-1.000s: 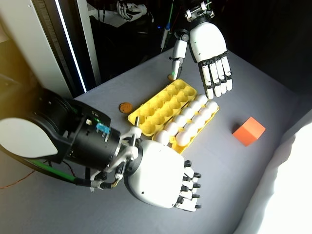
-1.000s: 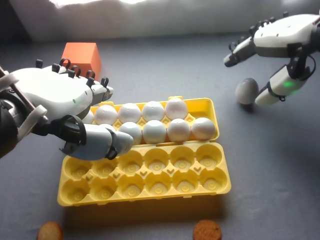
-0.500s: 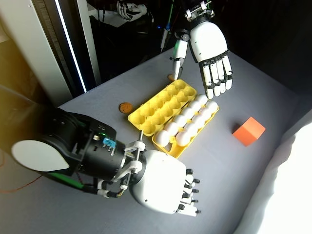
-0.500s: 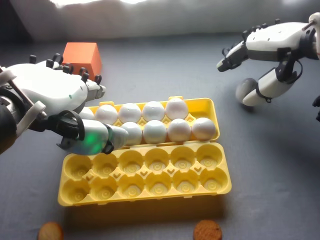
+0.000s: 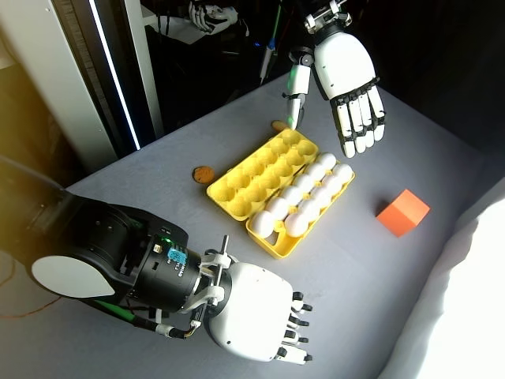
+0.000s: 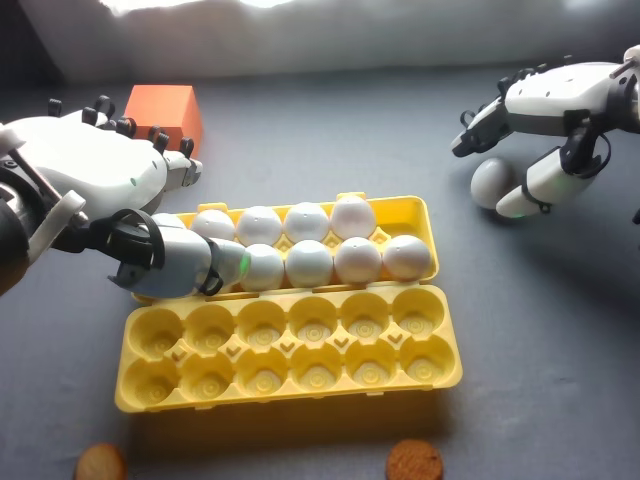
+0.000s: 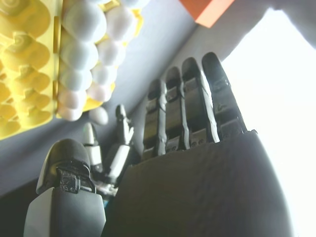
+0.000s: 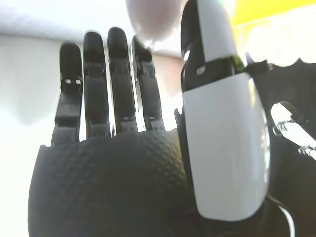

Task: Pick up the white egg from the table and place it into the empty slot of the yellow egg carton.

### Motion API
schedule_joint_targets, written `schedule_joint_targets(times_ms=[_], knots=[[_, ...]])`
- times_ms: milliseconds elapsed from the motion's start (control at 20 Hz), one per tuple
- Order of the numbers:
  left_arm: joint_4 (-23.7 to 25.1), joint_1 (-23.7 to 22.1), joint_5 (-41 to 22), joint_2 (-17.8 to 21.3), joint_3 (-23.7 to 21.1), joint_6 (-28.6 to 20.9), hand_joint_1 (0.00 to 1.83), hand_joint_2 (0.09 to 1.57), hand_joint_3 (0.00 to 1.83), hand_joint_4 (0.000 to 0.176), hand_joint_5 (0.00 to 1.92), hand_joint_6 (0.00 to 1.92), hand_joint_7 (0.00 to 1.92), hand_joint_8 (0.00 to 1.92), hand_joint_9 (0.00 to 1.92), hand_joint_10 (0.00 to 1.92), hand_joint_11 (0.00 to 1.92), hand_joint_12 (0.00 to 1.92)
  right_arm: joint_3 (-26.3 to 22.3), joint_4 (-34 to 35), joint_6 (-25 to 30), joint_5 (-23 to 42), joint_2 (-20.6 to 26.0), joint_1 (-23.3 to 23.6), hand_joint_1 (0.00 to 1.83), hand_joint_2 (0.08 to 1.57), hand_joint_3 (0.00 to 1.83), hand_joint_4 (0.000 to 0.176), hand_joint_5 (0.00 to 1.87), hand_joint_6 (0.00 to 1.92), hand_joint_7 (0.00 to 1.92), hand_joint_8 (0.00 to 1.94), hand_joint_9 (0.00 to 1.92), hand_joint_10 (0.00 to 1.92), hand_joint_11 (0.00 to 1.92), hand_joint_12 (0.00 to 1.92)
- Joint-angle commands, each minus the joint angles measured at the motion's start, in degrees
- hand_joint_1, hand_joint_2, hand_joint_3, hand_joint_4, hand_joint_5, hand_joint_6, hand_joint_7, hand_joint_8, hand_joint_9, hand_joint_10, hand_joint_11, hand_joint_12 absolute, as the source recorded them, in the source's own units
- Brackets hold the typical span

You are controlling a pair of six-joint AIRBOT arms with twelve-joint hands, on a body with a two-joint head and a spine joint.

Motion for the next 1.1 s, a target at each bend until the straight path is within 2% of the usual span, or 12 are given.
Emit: schedule_joint_targets(times_ms=[0,200,300,400,550,650,700,800,850,900,950,1050], knots=[[3.43,-0.79,-1.02,0.42,0.27,0.0,0.0,1.16,0.0,0.0,0.23,0.0,0.25,0.0,0.22,0.0,0.0,0.49,0.74,0.59,0.08,5.28,0.53,0.14,1.03,1.04,0.0,0.0,0.5,0.02,0.53,0.02,0.39,0.15,0.0,1.12],[3.42,-0.84,-0.59,0.38,0.28,0.0,0.0,1.15,0.0,0.0,0.22,0.0,0.23,0.0,0.19,0.0,0.0,0.4,0.82,0.62,0.08,5.71,0.17,-0.43,1.02,1.07,0.0,0.0,0.51,0.01,0.51,0.01,0.35,0.23,0.0,1.13],[3.42,-0.91,-0.54,0.35,0.28,0.0,0.0,1.16,0.0,0.0,0.27,0.01,0.28,0.01,0.24,0.01,0.0,0.54,0.85,0.62,0.08,5.92,0.08,-0.56,0.99,1.06,0.0,0.0,0.48,0.0,0.51,0.0,0.28,0.38,0.0,1.12],[3.42,-0.94,-0.4,0.35,0.28,0.0,0.0,1.15,0.0,0.0,0.24,0.01,0.25,0.01,0.22,0.01,0.0,0.46,0.85,0.62,0.08,6.07,0.01,-0.71,1.0,1.07,0.0,0.0,0.48,0.0,0.51,0.01,0.24,0.47,0.0,1.08],[3.57,-0.94,-0.09,0.34,0.29,0.01,0.0,1.16,0.0,0.0,0.22,0.0,0.24,0.0,0.2,0.0,0.0,0.41,0.86,0.62,0.07,6.13,0.01,-0.74,1.01,1.08,0.0,0.0,0.49,0.0,0.52,0.01,0.24,0.5,0.0,1.09],[3.6,-1.0,-0.05,0.34,0.34,0.01,0.0,1.16,0.0,0.0,0.25,0.01,0.27,0.01,0.24,0.01,0.0,0.49,0.87,0.62,0.07,6.13,0.01,-0.74,1.03,1.07,0.0,0.0,0.53,0.02,0.56,0.02,0.26,0.52,0.0,1.13],[3.64,-1.01,-0.05,0.33,0.35,0.01,0.0,1.16,0.0,0.0,0.23,0.0,0.25,0.01,0.22,0.0,0.0,0.43,0.87,0.62,0.07,6.13,0.01,-0.74,1.02,1.07,0.0,0.0,0.53,0.02,0.57,0.03,0.27,0.54,0.0,1.16],[3.66,-1.0,0.15,0.33,0.43,0.02,0.0,1.16,0.0,0.0,0.27,0.01,0.3,0.01,0.27,0.01,0.0,0.54,0.87,0.62,0.07,6.13,0.01,-0.79,1.03,1.07,0.0,0.0,0.52,0.01,0.56,0.02,0.23,0.64,0.0,1.21],[3.74,-1.0,0.46,0.32,0.52,0.02,0.0,1.17,0.0,0.0,0.25,0.0,0.28,0.01,0.25,0.0,0.0,0.51,0.87,0.62,0.07,6.13,0.01,-0.82,1.03,1.08,0.0,0.0,0.52,0.01,0.56,0.02,0.22,0.65,0.0,1.2],[3.75,-1.0,0.67,0.32,0.6,0.02,0.0,1.16,0.0,0.0,0.21,0.0,0.25,0.0,0.22,0.0,0.0,0.43,0.87,0.62,0.07,6.13,0.01,-0.84,1.06,1.05,0.0,0.0,0.58,0.03,0.64,0.06,0.29,0.68,0.0,1.32],[3.75,-1.0,0.75,0.32,0.64,0.02,0.0,1.17,0.0,0.0,0.22,0.01,0.25,0.01,0.23,0.01,0.0,0.45,0.87,0.62,0.07,6.13,0.01,-0.88,1.08,1.04,0.0,0.0,0.64,0.04,0.7,0.11,0.34,0.75,0.0,1.43],[3.75,-1.03,0.8,0.32,0.66,0.02,0.0,1.17,0.0,0.0,0.25,0.01,0.28,0.01,0.26,0.01,0.0,0.53,0.87,0.62,0.07,6.14,0.01,-0.96,1.11,1.04,0.0,0.0,0.7,0.06,0.75,0.16,0.41,0.79,0.04,1.45]])
